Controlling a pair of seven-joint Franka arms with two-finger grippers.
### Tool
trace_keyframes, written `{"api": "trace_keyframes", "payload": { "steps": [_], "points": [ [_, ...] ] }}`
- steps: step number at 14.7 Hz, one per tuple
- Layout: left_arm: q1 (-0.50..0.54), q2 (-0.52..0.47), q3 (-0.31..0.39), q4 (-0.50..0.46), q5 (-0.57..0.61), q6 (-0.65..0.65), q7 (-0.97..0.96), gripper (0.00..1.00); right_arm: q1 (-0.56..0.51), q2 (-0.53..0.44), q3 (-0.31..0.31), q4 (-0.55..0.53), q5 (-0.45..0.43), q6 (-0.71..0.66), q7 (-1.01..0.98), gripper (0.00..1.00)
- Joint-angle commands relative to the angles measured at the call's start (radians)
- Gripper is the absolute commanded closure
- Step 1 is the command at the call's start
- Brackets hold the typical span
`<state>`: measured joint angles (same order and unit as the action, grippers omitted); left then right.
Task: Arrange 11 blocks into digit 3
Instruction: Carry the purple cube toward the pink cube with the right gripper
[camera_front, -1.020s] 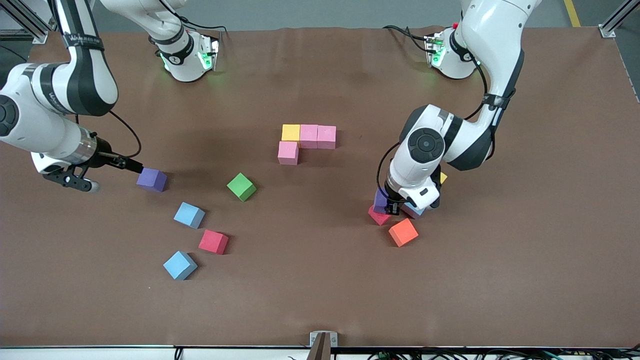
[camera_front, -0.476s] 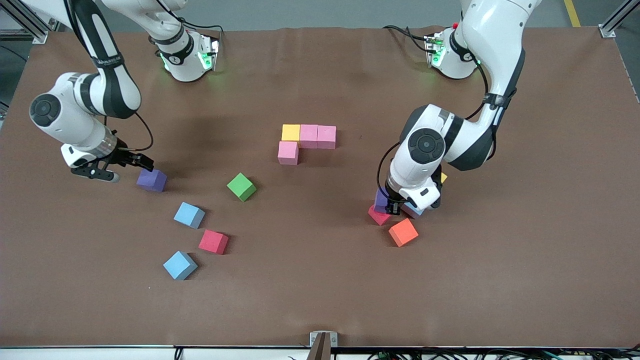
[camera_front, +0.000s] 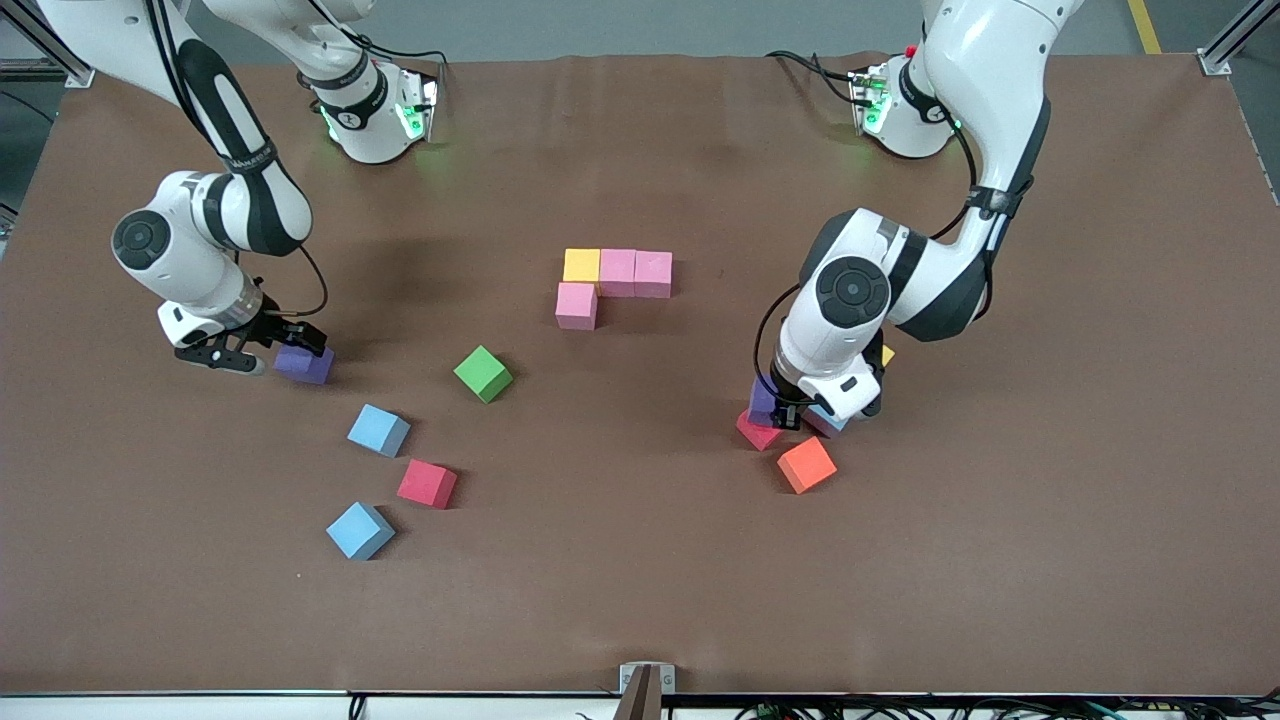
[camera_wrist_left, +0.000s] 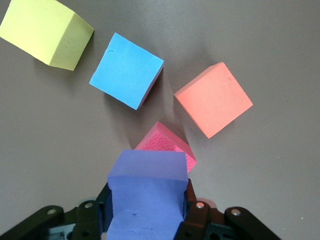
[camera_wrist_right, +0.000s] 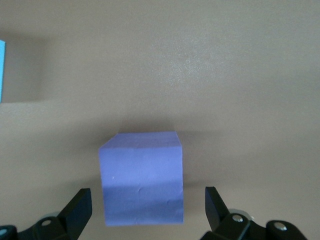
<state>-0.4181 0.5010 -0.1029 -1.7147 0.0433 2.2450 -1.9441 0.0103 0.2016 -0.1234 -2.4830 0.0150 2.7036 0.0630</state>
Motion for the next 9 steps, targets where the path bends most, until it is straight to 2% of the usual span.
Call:
{"api": "trace_keyframes", "payload": {
  "steps": [1,5,9],
  "points": [
    [0.004,-0.006,-0.001,0.010,-0.013,-0.022,-0.001,0.68,-0.010,0.021,0.010,-0.013,-0.003,0.053,-0.012,0.03],
    [0.004,-0.006,-0.001,0.010,-0.013,-0.022,0.001,0.68,-0.012,0.045,0.010,-0.010,-0.003,0.077,-0.011,0.18],
    [0.004,-0.006,-0.001,0.010,-0.013,-0.022,0.001,0.68,-0.016,0.045,0.010,-0.008,-0.003,0.076,-0.011,0.21]
  ]
}}
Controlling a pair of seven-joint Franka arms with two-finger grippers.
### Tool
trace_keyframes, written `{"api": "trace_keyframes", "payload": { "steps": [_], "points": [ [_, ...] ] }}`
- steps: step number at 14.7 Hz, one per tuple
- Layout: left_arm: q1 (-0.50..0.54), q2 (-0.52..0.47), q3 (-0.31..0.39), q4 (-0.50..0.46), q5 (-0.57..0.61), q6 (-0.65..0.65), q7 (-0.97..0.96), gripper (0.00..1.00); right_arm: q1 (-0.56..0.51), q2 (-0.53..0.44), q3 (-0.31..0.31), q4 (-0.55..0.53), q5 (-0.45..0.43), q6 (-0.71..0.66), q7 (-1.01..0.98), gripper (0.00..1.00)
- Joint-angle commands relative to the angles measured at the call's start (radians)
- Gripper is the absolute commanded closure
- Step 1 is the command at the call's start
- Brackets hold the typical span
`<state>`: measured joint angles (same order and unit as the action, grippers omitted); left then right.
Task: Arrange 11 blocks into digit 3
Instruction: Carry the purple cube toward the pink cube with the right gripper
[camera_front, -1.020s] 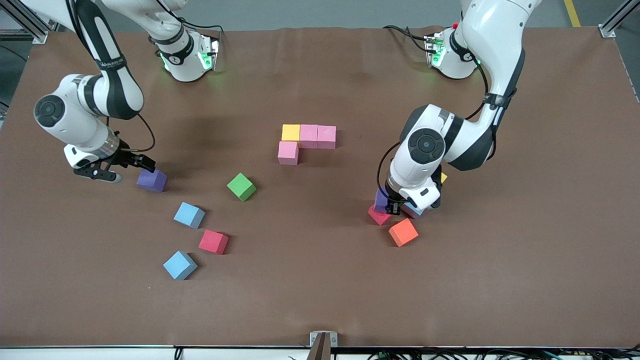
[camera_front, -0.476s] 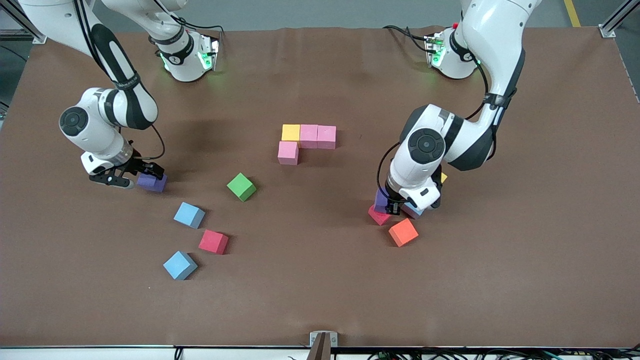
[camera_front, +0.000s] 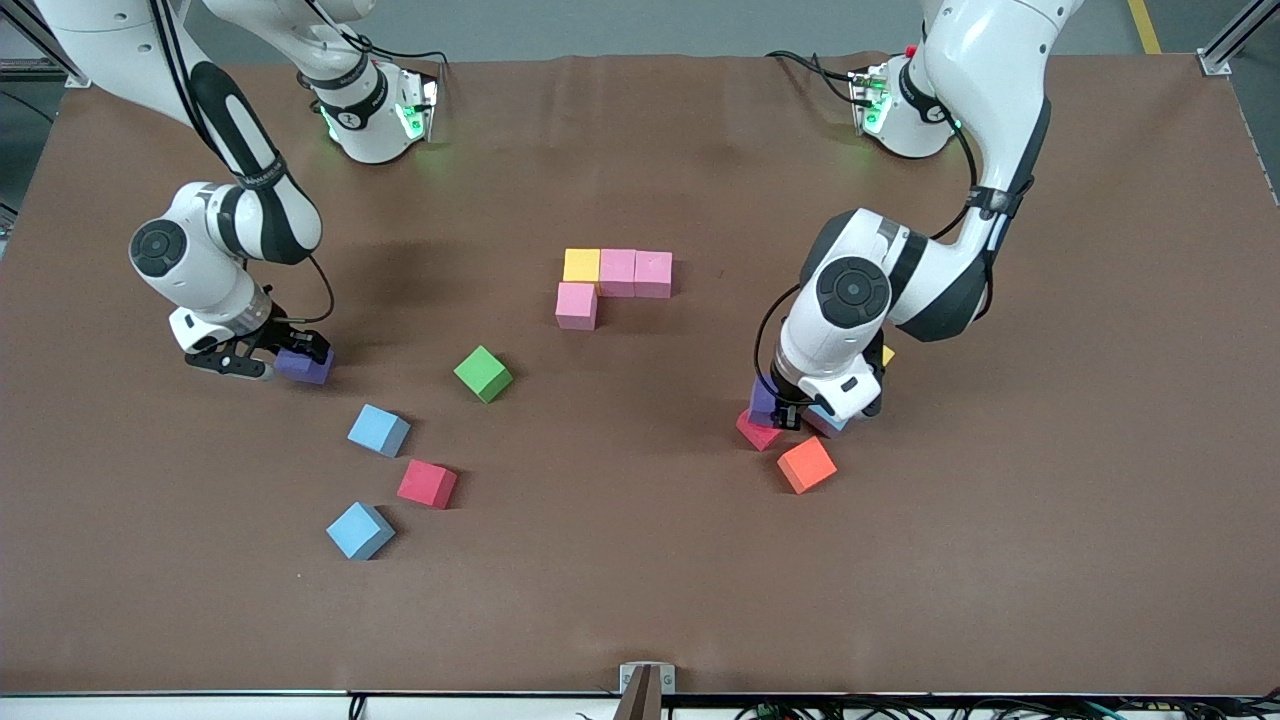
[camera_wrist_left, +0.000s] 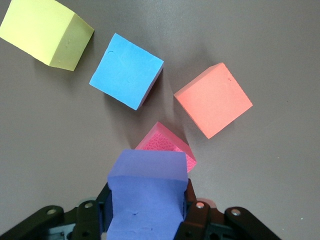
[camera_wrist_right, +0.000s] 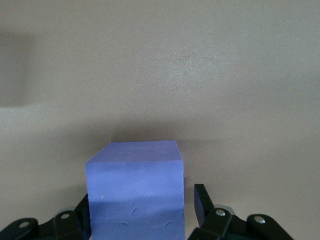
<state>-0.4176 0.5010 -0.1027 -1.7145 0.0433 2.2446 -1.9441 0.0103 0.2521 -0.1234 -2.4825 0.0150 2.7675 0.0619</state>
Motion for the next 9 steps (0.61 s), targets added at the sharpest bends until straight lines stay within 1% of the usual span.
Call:
{"api": "trace_keyframes", "payload": {
  "steps": [1,2,3,7,8,9],
  "points": [
    [0.003,-0.006,-0.002,0.010,-0.013,-0.022,-0.001,0.68,-0.018,-0.005,0.010,-0.009,-0.003,0.012,-0.008,0.21],
    [0.003,-0.006,-0.002,0.009,-0.013,-0.022,-0.001,0.68,-0.018,-0.005,0.010,-0.007,-0.003,0.012,-0.008,0.23],
    [0.005,-0.006,-0.002,0.009,-0.013,-0.022,0.001,0.68,-0.018,-0.004,0.010,-0.007,-0.003,0.012,-0.008,0.30],
    [0.008,-0.006,-0.002,0.010,-0.014,-0.022,0.004,0.68,-0.013,-0.005,0.011,-0.006,-0.003,0.001,-0.051,0.91],
    [0.008,-0.006,-0.002,0.010,-0.014,-0.023,0.004,0.68,-0.012,-0.005,0.011,-0.004,-0.003,0.001,-0.051,0.97],
    [0.008,-0.007,-0.002,0.010,-0.014,-0.023,0.005,0.68,-0.007,-0.007,0.014,-0.006,-0.003,0.000,-0.057,0.98]
  ]
}}
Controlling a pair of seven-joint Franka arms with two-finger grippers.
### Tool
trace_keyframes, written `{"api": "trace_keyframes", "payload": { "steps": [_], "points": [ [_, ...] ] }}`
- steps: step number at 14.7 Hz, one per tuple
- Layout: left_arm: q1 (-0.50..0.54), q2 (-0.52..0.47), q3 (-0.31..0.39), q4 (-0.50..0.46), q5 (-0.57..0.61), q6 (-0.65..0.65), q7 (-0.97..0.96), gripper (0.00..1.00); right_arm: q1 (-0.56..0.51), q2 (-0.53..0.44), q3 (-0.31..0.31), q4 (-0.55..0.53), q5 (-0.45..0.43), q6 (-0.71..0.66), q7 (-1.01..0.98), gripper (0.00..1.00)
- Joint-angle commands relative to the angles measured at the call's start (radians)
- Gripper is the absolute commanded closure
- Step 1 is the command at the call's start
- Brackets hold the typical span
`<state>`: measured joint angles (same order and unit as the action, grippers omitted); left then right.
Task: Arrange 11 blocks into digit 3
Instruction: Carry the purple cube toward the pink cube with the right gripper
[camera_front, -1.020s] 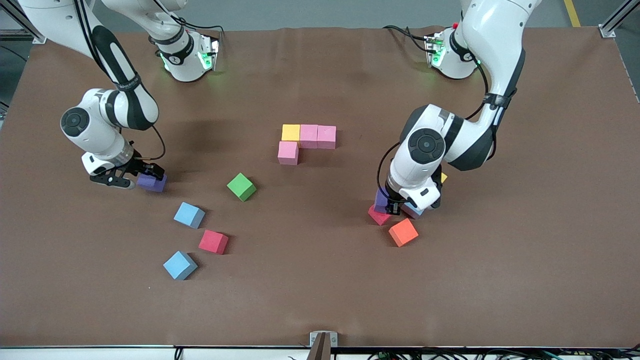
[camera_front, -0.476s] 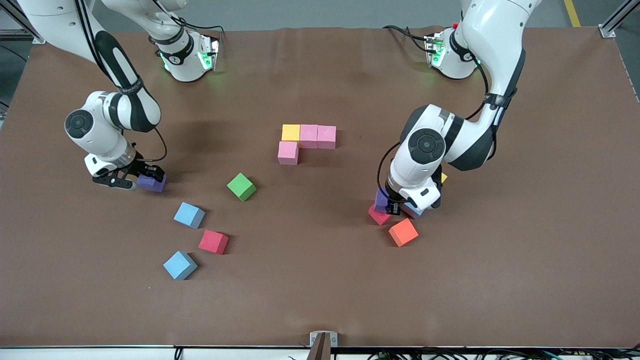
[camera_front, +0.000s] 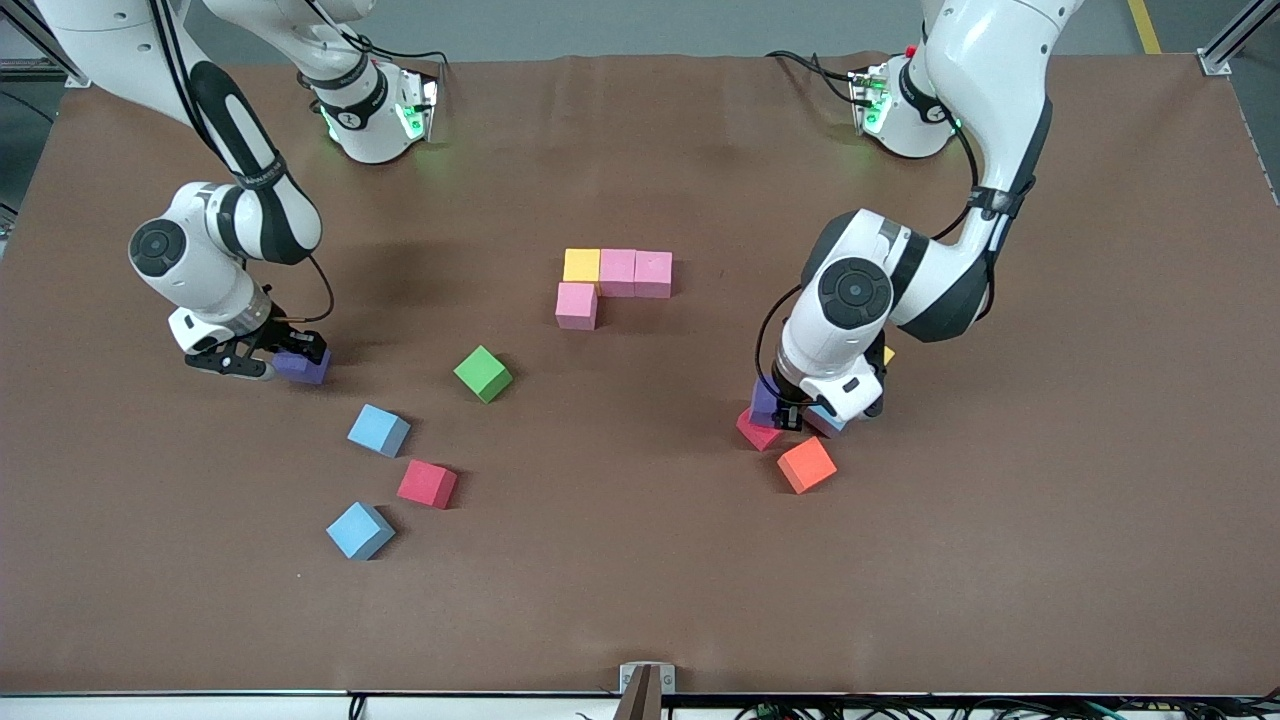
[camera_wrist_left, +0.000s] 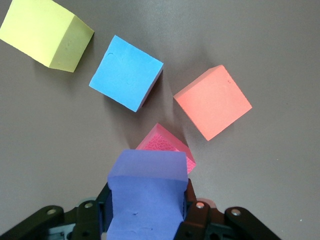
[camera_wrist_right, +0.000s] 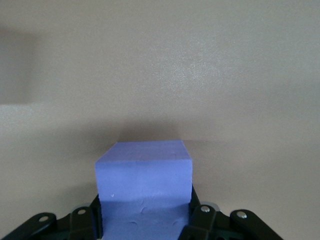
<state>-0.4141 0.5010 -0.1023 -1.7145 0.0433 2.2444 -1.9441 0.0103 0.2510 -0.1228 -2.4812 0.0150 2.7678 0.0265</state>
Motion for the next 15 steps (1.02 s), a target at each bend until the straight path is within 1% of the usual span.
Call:
{"api": "trace_keyframes", "payload": {
  "steps": [1,4,5,8,11,13,15],
  "points": [
    [0.004,-0.007,-0.002,0.009,-0.014,-0.023,0.005,0.68,0.005,-0.006,0.017,-0.007,-0.003,-0.002,-0.031,0.98],
    [0.003,-0.006,-0.002,0.009,-0.014,-0.023,0.005,0.68,0.066,-0.029,0.017,-0.007,-0.003,-0.046,-0.046,0.99],
    [0.003,-0.006,-0.002,0.010,-0.014,-0.023,0.005,0.68,0.086,-0.056,0.017,-0.005,-0.003,-0.069,-0.050,0.99],
    [0.003,-0.006,-0.002,0.012,-0.014,-0.025,0.005,0.68,0.137,-0.125,0.020,0.031,-0.003,-0.210,-0.042,0.99],
    [0.006,-0.006,-0.002,0.012,-0.014,-0.025,0.005,0.68,0.204,-0.170,0.026,0.132,0.008,-0.402,-0.022,0.99],
    [0.008,-0.006,-0.002,0.015,-0.014,-0.025,0.004,0.68,0.273,-0.168,0.028,0.218,0.072,-0.492,0.047,0.99],
    [0.008,-0.006,-0.002,0.015,-0.014,-0.025,0.004,0.68,0.329,-0.156,0.028,0.319,0.080,-0.560,0.058,0.99]
  ]
}}
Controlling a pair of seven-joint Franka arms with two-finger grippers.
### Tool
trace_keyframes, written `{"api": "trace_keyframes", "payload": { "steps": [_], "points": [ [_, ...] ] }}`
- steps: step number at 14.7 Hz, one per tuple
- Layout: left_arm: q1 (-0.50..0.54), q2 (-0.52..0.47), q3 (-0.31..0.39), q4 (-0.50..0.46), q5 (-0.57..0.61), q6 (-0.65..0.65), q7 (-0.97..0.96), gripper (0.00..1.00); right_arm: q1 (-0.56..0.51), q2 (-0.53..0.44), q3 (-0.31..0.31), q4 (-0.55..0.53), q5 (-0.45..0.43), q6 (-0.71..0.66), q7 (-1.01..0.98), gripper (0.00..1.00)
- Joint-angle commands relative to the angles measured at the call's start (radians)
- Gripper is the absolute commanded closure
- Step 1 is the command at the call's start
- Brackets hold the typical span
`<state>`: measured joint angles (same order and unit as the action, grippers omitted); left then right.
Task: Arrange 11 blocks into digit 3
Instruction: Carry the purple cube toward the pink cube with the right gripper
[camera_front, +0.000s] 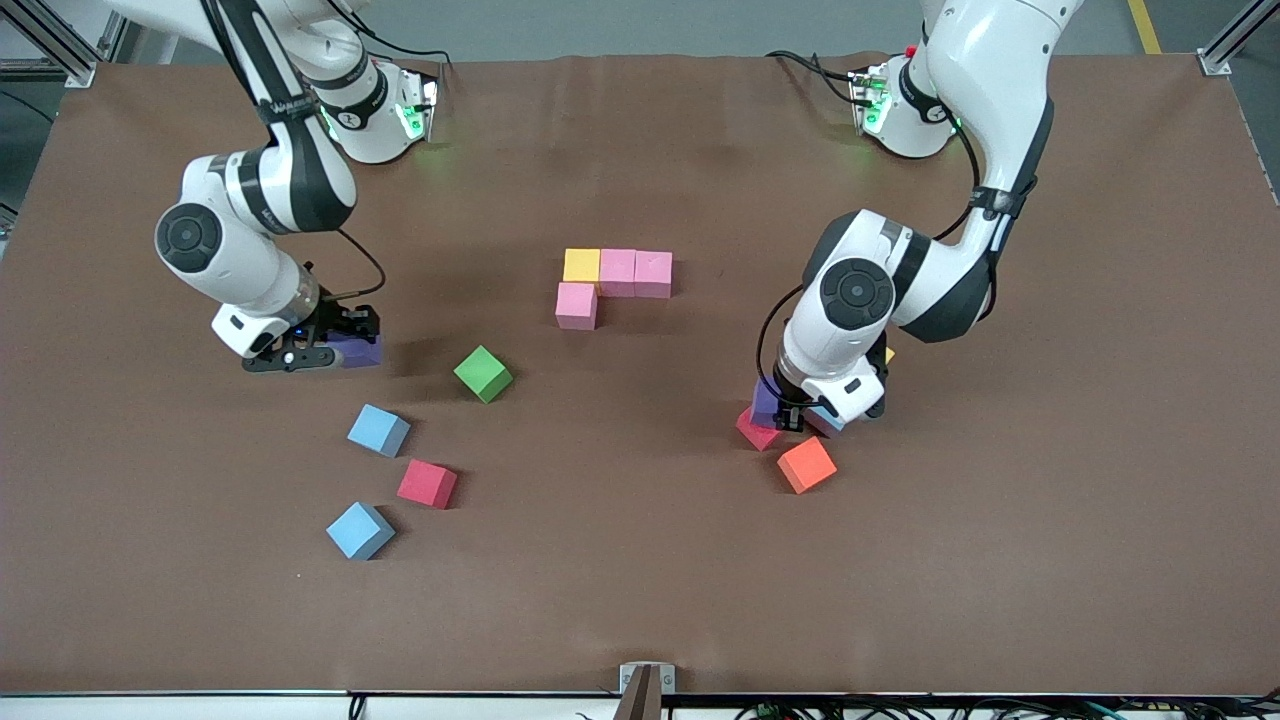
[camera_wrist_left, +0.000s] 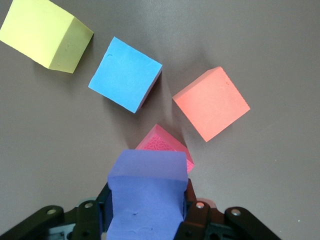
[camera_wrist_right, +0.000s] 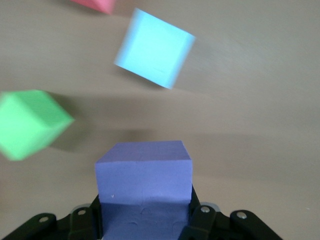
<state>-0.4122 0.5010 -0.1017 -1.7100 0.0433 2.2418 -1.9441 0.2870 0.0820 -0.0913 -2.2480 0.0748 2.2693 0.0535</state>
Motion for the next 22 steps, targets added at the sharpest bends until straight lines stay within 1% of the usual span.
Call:
{"api": "trace_keyframes", "payload": {
  "steps": [1,4,8,9,11,14,18,22],
  "points": [
    [0.006,-0.006,-0.003,0.010,-0.014,-0.022,0.004,0.68,0.081,0.031,-0.004,0.120,0.026,-0.067,0.037,0.99],
    [0.004,-0.006,-0.003,0.010,-0.014,-0.022,0.004,0.68,0.147,0.094,-0.004,0.204,0.103,-0.062,0.118,0.99],
    [0.006,-0.007,-0.003,0.010,-0.014,-0.024,0.001,0.68,0.248,0.235,-0.005,0.347,0.103,-0.050,0.285,0.99],
    [0.006,-0.007,-0.003,0.012,-0.014,-0.024,0.001,0.68,0.271,0.270,-0.005,0.372,0.103,-0.025,0.333,0.99],
    [0.006,-0.007,-0.003,0.012,-0.014,-0.024,0.001,0.68,0.305,0.311,-0.005,0.375,0.103,0.050,0.393,0.99],
    [0.004,-0.007,-0.004,0.012,-0.014,-0.024,-0.001,0.68,0.342,0.358,-0.005,0.375,0.103,0.074,0.446,0.99],
    [0.004,-0.007,-0.004,0.012,-0.014,-0.024,-0.001,0.68,0.391,0.439,-0.005,0.372,0.105,0.188,0.541,0.99],
    [0.004,-0.006,-0.004,0.018,-0.014,-0.024,-0.001,0.68,0.432,0.478,-0.007,0.367,0.105,0.203,0.589,0.99]
  ]
}}
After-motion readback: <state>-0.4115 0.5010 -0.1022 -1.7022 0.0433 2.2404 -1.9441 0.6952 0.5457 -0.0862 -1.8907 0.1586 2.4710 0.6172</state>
